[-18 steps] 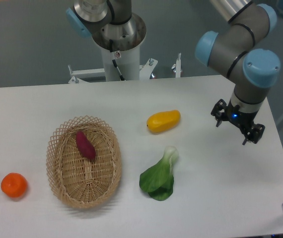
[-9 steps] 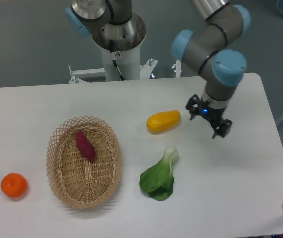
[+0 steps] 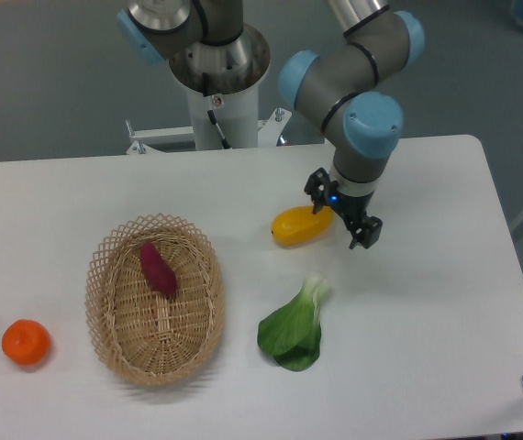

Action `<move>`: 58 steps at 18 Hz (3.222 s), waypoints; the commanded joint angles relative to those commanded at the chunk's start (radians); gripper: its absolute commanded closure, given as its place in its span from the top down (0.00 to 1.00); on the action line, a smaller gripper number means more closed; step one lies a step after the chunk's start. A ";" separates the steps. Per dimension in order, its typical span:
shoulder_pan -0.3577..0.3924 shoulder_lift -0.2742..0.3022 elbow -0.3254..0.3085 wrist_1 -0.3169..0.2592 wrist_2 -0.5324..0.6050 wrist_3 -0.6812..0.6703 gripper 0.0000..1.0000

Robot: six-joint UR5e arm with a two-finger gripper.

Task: Pick up the mango from the table
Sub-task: 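Move the open gripper over the yellow mango and lower it, then close the gripper around the yellow mango, then lift the held mango up off the table and away from the basket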

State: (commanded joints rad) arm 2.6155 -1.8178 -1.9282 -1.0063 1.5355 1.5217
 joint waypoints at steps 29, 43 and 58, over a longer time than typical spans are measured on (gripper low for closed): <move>-0.086 -0.015 -0.166 0.181 0.011 -0.060 1.00; -0.086 -0.014 -0.161 0.181 0.055 -0.058 0.52; -0.052 -0.006 0.049 0.072 0.078 -0.069 0.51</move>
State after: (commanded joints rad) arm 2.5632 -1.8239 -1.8795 -0.9339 1.6137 1.4528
